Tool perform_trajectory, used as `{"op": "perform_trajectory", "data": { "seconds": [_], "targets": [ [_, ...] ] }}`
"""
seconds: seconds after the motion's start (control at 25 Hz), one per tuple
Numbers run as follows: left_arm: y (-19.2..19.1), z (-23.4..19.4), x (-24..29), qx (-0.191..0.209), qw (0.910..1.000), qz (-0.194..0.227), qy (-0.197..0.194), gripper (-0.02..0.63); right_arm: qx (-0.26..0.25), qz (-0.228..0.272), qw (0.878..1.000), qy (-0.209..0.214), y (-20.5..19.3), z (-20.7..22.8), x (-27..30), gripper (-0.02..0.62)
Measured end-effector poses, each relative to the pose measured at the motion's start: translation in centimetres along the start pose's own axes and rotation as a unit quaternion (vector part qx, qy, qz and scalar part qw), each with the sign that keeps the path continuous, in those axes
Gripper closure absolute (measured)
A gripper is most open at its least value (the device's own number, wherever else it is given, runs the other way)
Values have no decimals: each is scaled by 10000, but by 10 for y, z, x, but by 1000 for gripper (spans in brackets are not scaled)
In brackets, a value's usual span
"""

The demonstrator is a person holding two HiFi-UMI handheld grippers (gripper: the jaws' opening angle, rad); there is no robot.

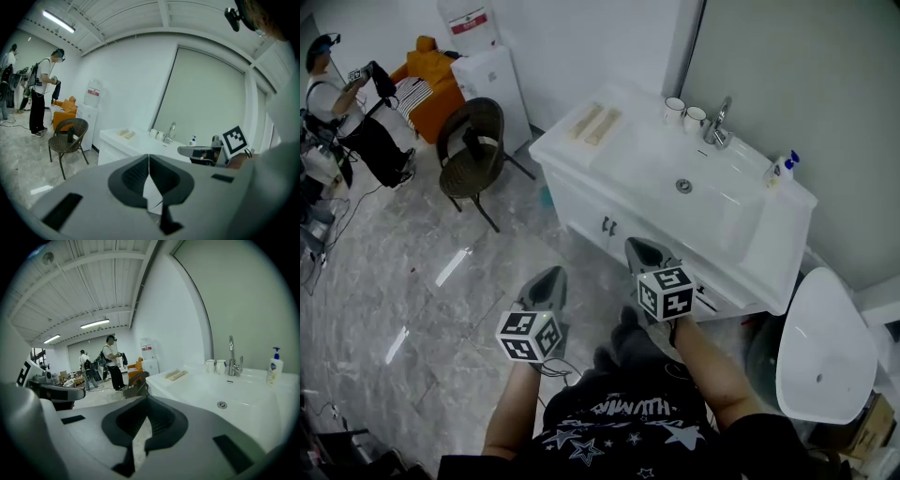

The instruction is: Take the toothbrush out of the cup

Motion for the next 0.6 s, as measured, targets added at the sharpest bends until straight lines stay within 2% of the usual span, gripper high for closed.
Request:
{"op": "perform_trajectory", "data": {
  "seconds": [0.28, 0.6],
  "targets": [
    [1, 18, -4, 35, 9999, 53, -108, 588, -143, 7, 9999, 11, 1, 0, -17, 581],
    [-8, 51, -10, 12, 10000, 48, -15, 588, -141, -39, 9998, 134, -11, 9, -45, 583]
  ]
}}
Point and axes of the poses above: the fingertips, and each gripper's own axes: x forward along the fingers, z to its right, y out of its top, the point moved 4 cm from there along -x, backward along the fingers, and after that the axes turned 3 degrees about y, right-handed, at the moved point
